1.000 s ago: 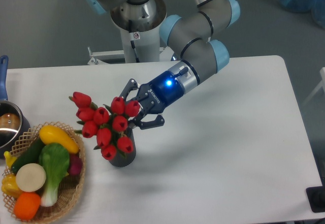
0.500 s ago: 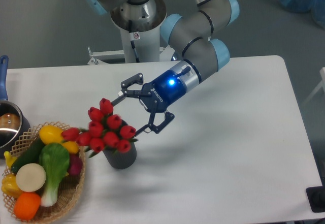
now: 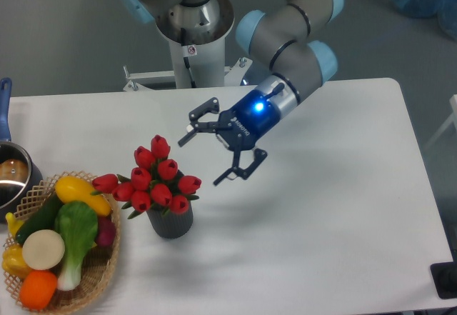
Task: Insert the flowers into the vase
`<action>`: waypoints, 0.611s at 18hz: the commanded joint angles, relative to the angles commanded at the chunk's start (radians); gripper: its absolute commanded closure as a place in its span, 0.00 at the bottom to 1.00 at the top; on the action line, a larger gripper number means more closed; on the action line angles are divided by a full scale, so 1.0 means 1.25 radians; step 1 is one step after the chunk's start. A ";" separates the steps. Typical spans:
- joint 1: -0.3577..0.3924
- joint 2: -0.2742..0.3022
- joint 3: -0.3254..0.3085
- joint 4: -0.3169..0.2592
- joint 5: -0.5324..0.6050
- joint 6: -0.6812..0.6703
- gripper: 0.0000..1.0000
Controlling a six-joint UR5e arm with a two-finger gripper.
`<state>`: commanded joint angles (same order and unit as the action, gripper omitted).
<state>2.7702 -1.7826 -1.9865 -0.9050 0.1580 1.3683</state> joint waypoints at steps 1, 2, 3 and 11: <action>0.013 0.002 0.000 0.000 0.001 0.001 0.00; 0.023 0.007 0.001 0.000 0.001 0.000 0.00; 0.037 0.011 0.002 0.000 0.005 0.000 0.00; 0.151 0.076 0.054 0.000 0.308 0.009 0.00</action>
<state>2.9590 -1.6874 -1.9191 -0.9050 0.5425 1.3790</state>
